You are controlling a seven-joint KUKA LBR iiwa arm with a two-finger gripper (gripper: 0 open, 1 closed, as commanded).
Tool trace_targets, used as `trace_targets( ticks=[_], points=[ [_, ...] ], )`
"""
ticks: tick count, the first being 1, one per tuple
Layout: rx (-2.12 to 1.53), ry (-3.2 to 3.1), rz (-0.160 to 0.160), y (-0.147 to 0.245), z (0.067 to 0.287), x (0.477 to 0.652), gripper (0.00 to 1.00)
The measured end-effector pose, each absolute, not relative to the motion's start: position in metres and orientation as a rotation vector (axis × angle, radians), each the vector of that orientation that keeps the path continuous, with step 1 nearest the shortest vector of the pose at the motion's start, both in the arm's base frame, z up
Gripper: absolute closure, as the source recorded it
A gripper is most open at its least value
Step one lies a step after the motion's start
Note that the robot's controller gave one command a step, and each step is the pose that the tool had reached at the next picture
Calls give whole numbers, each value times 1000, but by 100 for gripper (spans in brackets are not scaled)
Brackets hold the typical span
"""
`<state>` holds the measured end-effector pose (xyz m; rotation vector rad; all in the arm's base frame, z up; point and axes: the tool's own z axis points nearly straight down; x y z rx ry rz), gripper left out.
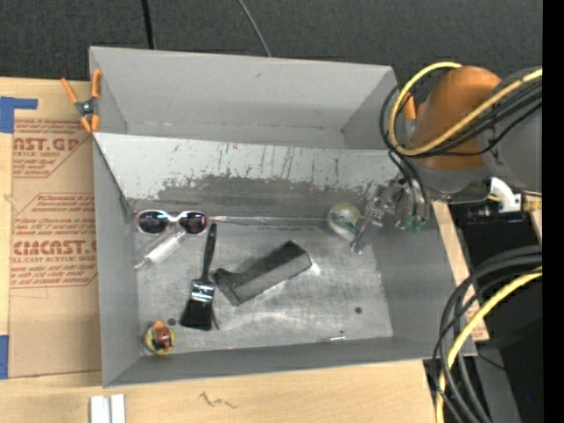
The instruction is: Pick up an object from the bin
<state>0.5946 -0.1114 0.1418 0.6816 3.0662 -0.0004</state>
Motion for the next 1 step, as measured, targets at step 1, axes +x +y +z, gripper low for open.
trace_targets(
  ticks=[1],
  points=[
    [679, 3062, 0, -112, 185, 598, 100]
  ],
)
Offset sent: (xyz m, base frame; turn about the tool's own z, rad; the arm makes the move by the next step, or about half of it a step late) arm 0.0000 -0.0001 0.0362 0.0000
